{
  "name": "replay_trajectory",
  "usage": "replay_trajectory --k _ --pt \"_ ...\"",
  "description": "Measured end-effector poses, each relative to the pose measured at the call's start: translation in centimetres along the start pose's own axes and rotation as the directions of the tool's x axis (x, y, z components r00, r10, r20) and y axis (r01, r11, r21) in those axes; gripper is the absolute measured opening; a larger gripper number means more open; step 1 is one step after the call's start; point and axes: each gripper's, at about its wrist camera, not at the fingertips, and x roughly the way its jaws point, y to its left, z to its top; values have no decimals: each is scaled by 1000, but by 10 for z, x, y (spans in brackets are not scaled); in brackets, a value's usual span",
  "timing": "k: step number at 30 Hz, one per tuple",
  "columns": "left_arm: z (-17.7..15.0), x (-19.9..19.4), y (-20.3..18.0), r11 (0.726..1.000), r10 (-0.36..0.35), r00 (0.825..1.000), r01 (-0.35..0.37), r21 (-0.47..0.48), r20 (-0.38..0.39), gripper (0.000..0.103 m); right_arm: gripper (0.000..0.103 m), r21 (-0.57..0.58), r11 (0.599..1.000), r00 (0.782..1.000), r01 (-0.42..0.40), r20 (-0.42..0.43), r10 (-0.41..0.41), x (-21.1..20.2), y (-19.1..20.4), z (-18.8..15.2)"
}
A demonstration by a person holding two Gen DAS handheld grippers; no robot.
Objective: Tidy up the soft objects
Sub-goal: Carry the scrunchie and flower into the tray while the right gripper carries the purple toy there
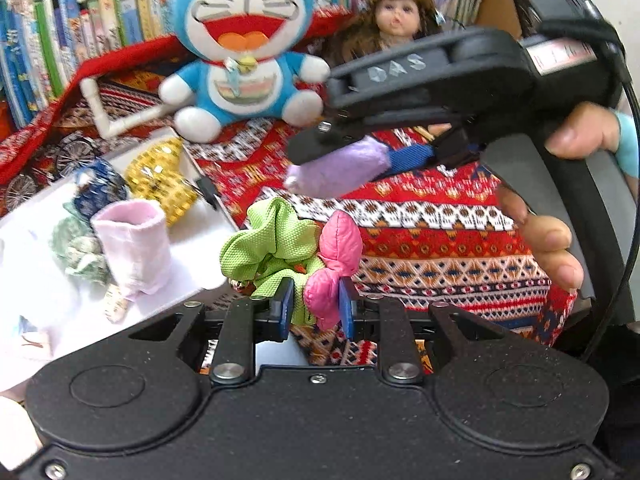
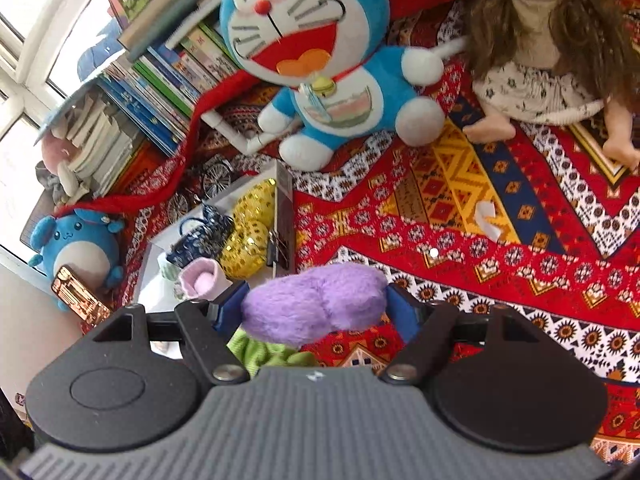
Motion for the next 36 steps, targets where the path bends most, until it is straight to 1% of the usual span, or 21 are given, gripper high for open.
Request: replay_trajectory --k 6,11,14,17,20,24,30,32,36 --pt "9 -31 32 998 28 998 -25 -58 58 22 75 -23 1000 1000 -5 29 6 -9 13 3" --pt "13 -57 72 989 102 990 -90 -119 97 22 75 -47 999 999 -16 37 18 -6 31 4" --pt "12 -70 98 979 137 984 -118 -168 109 22 75 -69 997 999 -24 42 27 -2 45 3" --pt "9 -80 123 966 178 978 -152 -210 112 22 75 -101 994 999 -33 28 36 6 61 1" --pt "6 -83 147 952 201 975 -170 -254 100 22 75 -148 988 999 -33 -4 33 18 79 -5" --pt "-1 -82 179 930 224 972 -191 -313 72 22 75 -228 974 999 -9 -41 -1 35 101 -15" --pt "-16 -75 217 899 228 973 -199 -391 28 22 75 -309 951 995 25 -84 -54 60 120 -30" --pt "-18 -73 226 888 241 970 -208 -411 28 22 75 -330 943 993 39 -89 -72 67 125 -33" --pt "-14 -70 244 871 250 966 -198 -449 59 22 76 -354 934 990 56 -103 -99 80 130 -35"
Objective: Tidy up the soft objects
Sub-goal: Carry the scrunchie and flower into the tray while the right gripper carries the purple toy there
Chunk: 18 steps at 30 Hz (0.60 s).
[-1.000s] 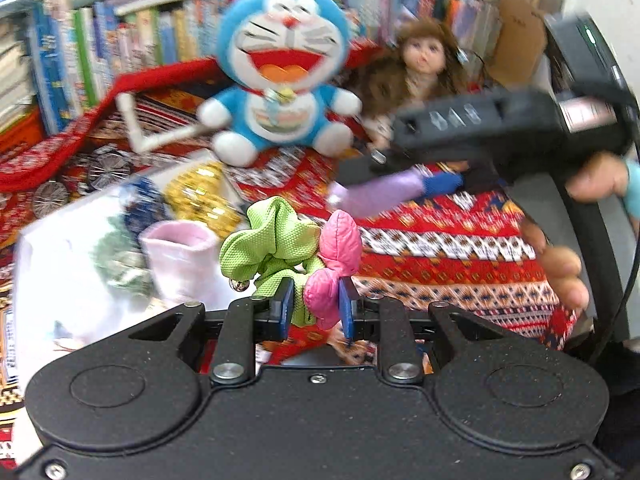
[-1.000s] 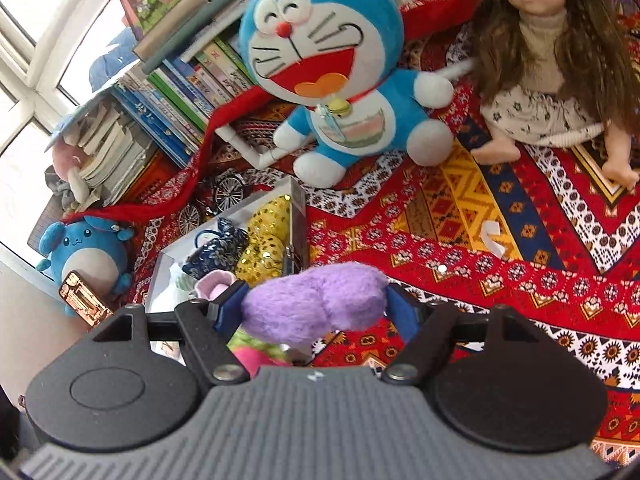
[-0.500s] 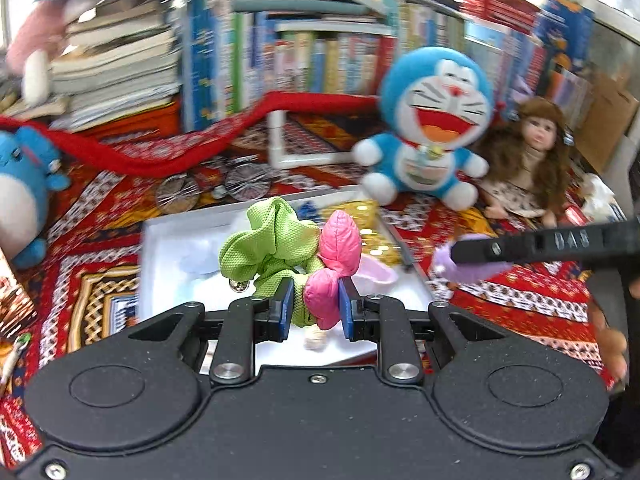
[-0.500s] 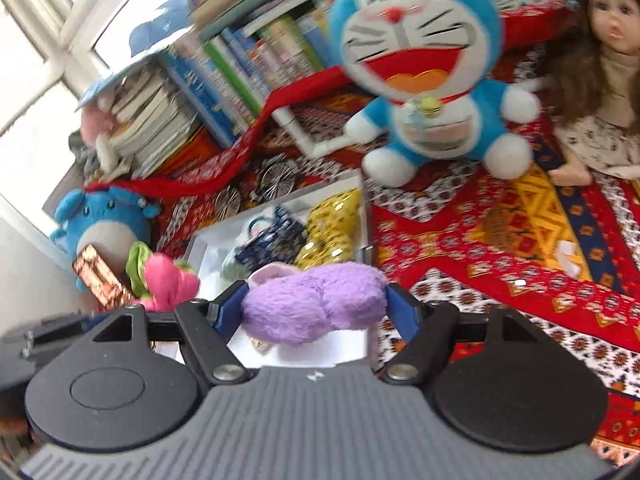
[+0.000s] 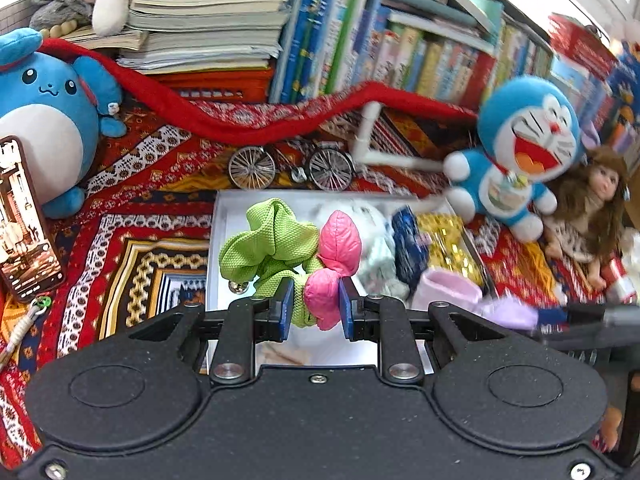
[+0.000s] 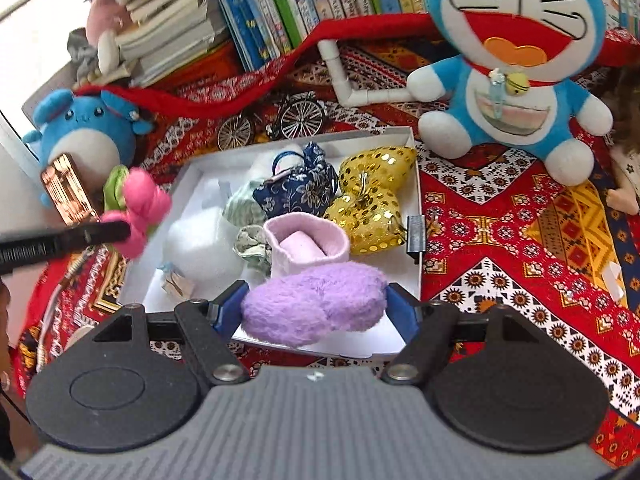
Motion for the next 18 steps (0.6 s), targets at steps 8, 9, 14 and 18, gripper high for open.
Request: replay_trajectory --k 8,9,14,18 --pt "13 39 10 999 20 999 -22 -41 -35 22 70 5 1000 999 19 -41 -19 22 0 2" --pt "11 45 11 999 26 999 -27 -43 -43 23 70 8 1000 999 20 -43 -19 24 -1 2" --pt "8 52 12 999 41 999 -42 -24 -24 24 69 20 1000 998 15 -57 -14 35 -3 1" --pt "8 51 8 999 53 998 -53 3 -16 35 69 32 999 998 14 -60 -12 39 -4 -1"
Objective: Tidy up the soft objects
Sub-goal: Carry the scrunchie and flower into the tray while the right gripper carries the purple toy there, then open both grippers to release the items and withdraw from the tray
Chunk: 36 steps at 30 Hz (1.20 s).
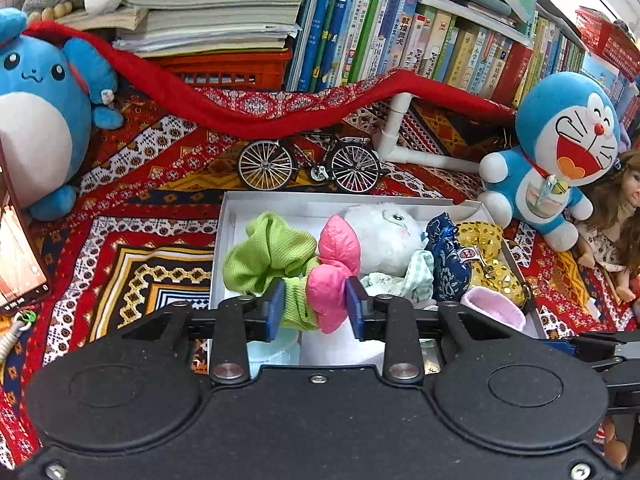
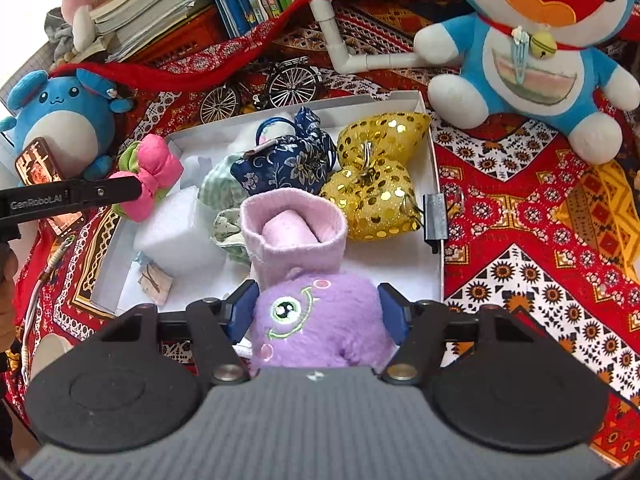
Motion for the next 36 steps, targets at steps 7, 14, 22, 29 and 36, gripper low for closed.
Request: replay_trajectory --k 7,14,22,29,36 --pt "-2 0 -4 1000 10 1000 -10 29 1 52 69 7 1000 1000 -1 14 1 -4 -1 -1" --pt "-5 -9 -8 999 14 1000 -15 40 15 60 72 16 1000 999 -4 45 4 -14 -2 -1" --pt "-12 -30 -16 998 0 999 -3 63 44 68 79 24 1000 993 -17 113 15 -32 0 -2" --pt "-27 -62 -30 994 -36 994 26 106 100 77 88 4 1000 979 -18 202 17 -54 6 -10" --pt "-53 -99 -42 990 -84 983 64 124 166 85 94 -41 999 950 12 314 1 -81 13 -29"
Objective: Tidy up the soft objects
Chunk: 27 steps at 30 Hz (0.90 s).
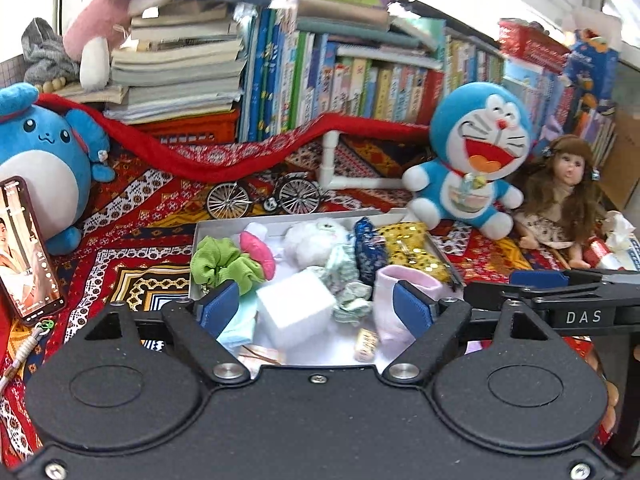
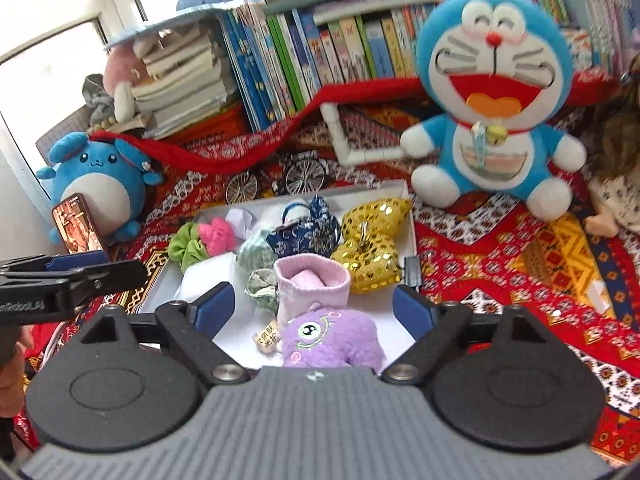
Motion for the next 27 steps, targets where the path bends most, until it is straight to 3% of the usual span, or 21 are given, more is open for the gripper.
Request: replay_trajectory --k 10,15,20,27 --pt "-49 -54 -21 1000 5 996 -7 21 93 89 103 -107 993 976 45 217 -21 -60 22 -45" --pt "-86 -80 -28 999 39 988 -39 -1 151 93 103 -159 984 957 78 290 -29 -84 34 -79" --pt "-135 -100 -31 997 63 982 -56 -46 176 99 103 -133 988 942 81 334 -32 -99 36 -125" --pt "-197 -94 -30 986 126 987 -114 -122 101 99 103 -143 978 927 153 365 -92 -100 40 -180"
